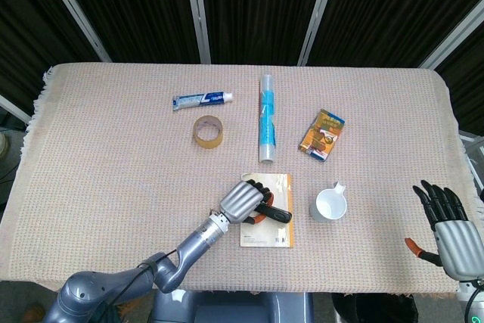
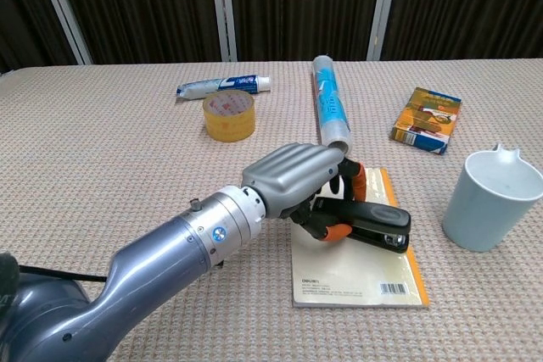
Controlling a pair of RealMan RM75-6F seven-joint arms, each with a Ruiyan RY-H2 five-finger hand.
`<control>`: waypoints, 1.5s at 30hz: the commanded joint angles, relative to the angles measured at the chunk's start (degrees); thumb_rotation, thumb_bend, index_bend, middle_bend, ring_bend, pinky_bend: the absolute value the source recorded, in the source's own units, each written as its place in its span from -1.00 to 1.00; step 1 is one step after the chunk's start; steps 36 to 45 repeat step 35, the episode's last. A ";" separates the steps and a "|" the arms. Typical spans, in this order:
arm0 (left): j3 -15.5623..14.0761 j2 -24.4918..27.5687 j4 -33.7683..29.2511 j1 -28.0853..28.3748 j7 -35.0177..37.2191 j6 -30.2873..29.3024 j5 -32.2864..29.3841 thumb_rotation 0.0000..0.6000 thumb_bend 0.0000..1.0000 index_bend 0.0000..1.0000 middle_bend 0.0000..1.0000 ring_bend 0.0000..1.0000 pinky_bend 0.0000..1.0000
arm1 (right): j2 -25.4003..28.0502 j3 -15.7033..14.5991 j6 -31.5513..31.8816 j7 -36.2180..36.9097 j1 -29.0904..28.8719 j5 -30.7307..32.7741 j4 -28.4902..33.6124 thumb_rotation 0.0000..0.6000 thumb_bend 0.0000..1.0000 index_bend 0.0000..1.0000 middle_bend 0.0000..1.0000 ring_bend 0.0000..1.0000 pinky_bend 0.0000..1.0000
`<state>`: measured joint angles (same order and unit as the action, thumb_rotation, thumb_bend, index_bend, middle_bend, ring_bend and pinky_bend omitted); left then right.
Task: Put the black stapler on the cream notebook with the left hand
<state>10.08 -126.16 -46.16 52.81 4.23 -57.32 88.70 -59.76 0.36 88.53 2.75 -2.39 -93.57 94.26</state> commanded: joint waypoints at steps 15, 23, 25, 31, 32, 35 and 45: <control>-5.60 23.79 -26.83 -11.68 -13.49 -16.05 3.56 0.87 -0.55 -0.85 -0.74 -0.74 -0.46 | -1.00 0.52 0.70 -2.30 0.31 0.45 -0.16 1.00 -0.72 -1.00 -1.00 -1.00 -1.00; -13.76 48.88 -50.22 -30.70 -32.81 -29.23 -5.45 0.88 -0.54 -0.96 -1.00 -1.00 -0.68 | -1.89 1.76 -0.39 -4.74 0.06 3.53 0.09 1.00 -0.72 -1.00 -1.00 -1.00 -1.00; -15.67 53.30 -54.24 -35.71 -36.47 -34.26 -7.44 0.87 -0.54 -1.00 -1.00 -1.00 -0.76 | -2.50 1.81 -1.04 -6.44 -0.17 3.97 0.21 1.00 -0.72 -1.00 -1.00 -1.00 -1.00; -16.04 54.06 -52.06 -42.86 -31.11 -40.43 -8.89 0.87 -0.55 -1.00 -1.00 -1.00 -0.79 | -3.77 1.44 -2.09 -9.99 -0.46 4.14 0.58 1.00 -0.72 -1.00 -1.00 -1.00 -1.00; -16.09 54.54 -52.08 -42.96 -30.68 -39.60 -9.17 0.88 -0.55 -1.00 -1.00 -1.00 -0.80 | -3.91 1.35 -2.12 -10.30 -0.48 3.96 0.65 1.00 -0.72 -1.00 -1.00 -1.00 -1.00; -15.69 55.42 -52.12 -43.15 -29.51 -38.72 -8.82 0.87 -0.54 -1.00 -1.00 -1.00 -0.81 | -4.11 1.16 -2.03 -10.90 -0.50 3.48 0.67 1.00 -0.72 -1.00 -1.00 -1.00 -1.00; -15.69 55.42 -52.12 -43.15 -29.51 -38.72 -8.82 0.87 -0.54 -1.00 -1.00 -1.00 -0.81 | -4.11 1.16 -2.03 -10.90 -0.50 3.48 0.67 1.00 -0.72 -1.00 -1.00 -1.00 -1.00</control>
